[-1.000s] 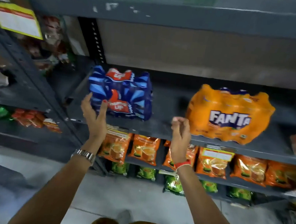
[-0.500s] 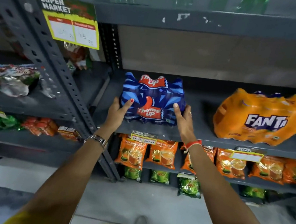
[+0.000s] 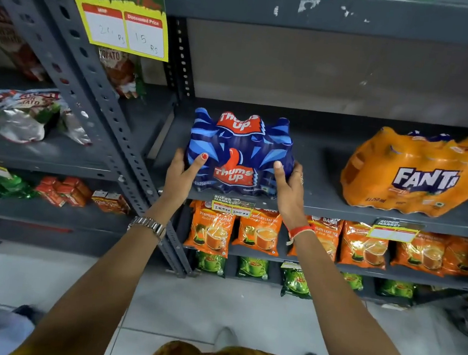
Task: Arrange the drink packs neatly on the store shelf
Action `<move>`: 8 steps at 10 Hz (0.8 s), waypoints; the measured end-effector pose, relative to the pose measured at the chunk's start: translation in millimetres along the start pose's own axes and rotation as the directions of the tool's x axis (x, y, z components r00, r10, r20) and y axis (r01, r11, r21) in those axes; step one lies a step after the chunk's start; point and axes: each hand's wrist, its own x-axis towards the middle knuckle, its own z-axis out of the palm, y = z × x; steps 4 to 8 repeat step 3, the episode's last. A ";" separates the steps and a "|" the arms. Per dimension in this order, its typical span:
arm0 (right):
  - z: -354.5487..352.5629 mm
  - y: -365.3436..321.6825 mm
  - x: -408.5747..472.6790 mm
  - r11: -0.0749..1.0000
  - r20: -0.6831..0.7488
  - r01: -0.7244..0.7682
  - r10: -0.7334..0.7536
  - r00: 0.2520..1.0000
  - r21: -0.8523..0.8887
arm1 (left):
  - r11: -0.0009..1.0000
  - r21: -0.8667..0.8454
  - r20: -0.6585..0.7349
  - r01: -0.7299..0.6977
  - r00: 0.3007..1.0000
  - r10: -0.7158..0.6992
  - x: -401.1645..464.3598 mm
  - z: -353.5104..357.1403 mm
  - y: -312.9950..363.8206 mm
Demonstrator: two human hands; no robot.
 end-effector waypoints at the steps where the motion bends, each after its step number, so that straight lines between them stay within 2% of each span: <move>1: 0.9 -3.7 -3.9 1.000 -0.012 -0.008 0.008 1.000 -0.004 | 1.000 -0.005 -0.014 -0.005 1.000 0.005 -3.7 1.9 -0.6; 2: -0.4 -3.4 -4.3 1.000 -0.003 -0.018 0.018 1.000 -0.001 | 1.000 -0.003 -0.029 -0.010 1.000 0.010 -2.5 2.1 -7.0; 3: -6.4 -5.8 -12.7 1.000 -0.018 -0.018 0.019 1.000 0.022 | 0.998 -0.017 -0.104 -0.061 0.993 0.059 -11.9 5.9 -6.2; 8: -6.4 -5.8 -12.7 1.000 -0.018 -0.018 0.019 1.000 0.022 | 0.998 -0.017 -0.104 -0.061 0.993 0.059 -11.9 5.9 -6.2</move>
